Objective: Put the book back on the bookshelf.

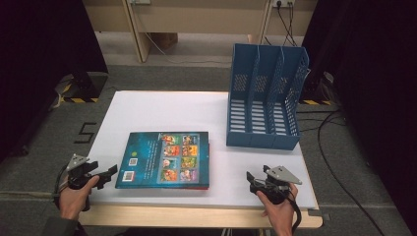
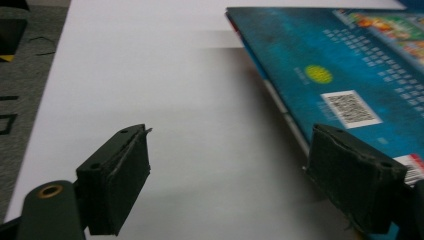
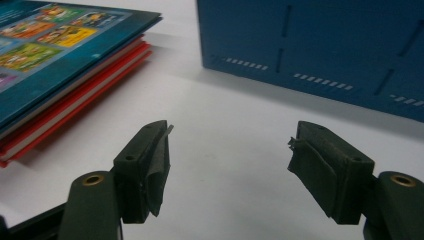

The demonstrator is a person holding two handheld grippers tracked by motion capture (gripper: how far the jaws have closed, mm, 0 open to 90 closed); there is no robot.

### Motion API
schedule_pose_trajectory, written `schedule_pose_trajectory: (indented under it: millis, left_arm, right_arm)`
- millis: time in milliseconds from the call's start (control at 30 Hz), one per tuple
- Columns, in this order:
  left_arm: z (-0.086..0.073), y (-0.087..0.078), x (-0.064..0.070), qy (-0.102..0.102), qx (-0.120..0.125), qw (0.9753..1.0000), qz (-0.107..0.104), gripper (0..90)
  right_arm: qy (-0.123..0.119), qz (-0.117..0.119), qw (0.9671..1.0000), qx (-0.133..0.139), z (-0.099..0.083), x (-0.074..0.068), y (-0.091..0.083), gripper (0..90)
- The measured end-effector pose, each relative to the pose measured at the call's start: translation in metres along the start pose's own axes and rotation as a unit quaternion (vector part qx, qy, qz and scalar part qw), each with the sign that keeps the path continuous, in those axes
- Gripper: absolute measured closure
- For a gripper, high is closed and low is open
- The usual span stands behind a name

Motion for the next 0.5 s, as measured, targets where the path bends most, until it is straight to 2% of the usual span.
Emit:
schedule_pose_trajectory:
  millis: [67, 100, 133, 167, 200, 233, 267, 400, 433, 467, 500]
  left_arm:
    - [0.001, -0.001, 0.003, 0.002, 0.007, 0.9999, -0.008, 19.1]
    - [0.004, -0.002, 0.011, 0.011, 0.015, 0.9996, -0.022, 20.0]
    - [0.004, -0.002, 0.011, 0.011, 0.015, 0.9996, -0.022, 21.4]
    - [0.006, -0.002, 0.019, 0.02, 0.018, 0.9989, -0.038, 24.0]
    - [0.006, -0.002, 0.019, 0.02, 0.018, 0.9989, -0.038, 25.4]
    - [0.006, -0.001, 0.024, 0.026, 0.015, 0.9984, -0.048, 25.4]
    - [0.005, 0.0, 0.03, 0.031, 0.004, 0.9975, -0.064, 29.6]
    - [0.001, 0.005, 0.04, 0.029, -0.022, 0.9954, -0.089, 35.2]
    - [0.001, 0.005, 0.04, 0.029, -0.022, 0.9954, -0.089, 36.3]
    - [0.0, 0.006, 0.045, 0.033, -0.034, 0.9939, -0.1, 37.4]
    - [-0.001, 0.007, 0.047, 0.038, -0.04, 0.9932, -0.102, 38.4]
  right_arm:
    - [-0.011, 0.009, 0.9999, 0.0, 0.0, -0.008, 0.0, 31.5]
    - [-0.013, 0.014, 0.9998, -0.001, 0.0, -0.012, 0.001, 31.5]
    - [-0.017, 0.017, 0.9997, -0.002, 0.0, -0.015, 0.002, 31.5]
    - [-0.016, 0.022, 0.9996, -0.003, 0.0, -0.019, 0.002, 31.5]
    - [-0.016, 0.022, 0.9996, -0.003, 0.0, -0.019, 0.002, 31.5]
    - [-0.02, 0.023, 0.9995, -0.001, 0.001, -0.02, 0.002, 31.4]
    - [-0.023, 0.029, 0.9993, -0.001, 0.002, -0.024, 0.002, 30.9]
    - [-0.02, 0.038, 0.9991, -0.001, 0.003, -0.031, 0.003, 30.7]
    - [-0.022, 0.041, 0.9989, 0.0, 0.004, -0.032, 0.004, 30.7]
    - [-0.022, 0.043, 0.9988, -0.001, 0.004, -0.034, 0.004, 30.7]
    - [-0.021, 0.049, 0.9986, -0.003, 0.004, -0.036, 0.004, 30.4]
Point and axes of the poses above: each handheld gripper's, and its own axes: y roughly forward along the jaws, z roughly out of its top, x roughly to its right, the point moved 4 cm from there along y, roughly forward along the jaws, and after that the axes turned 11 degrees about -z, right-handed, at the moved point
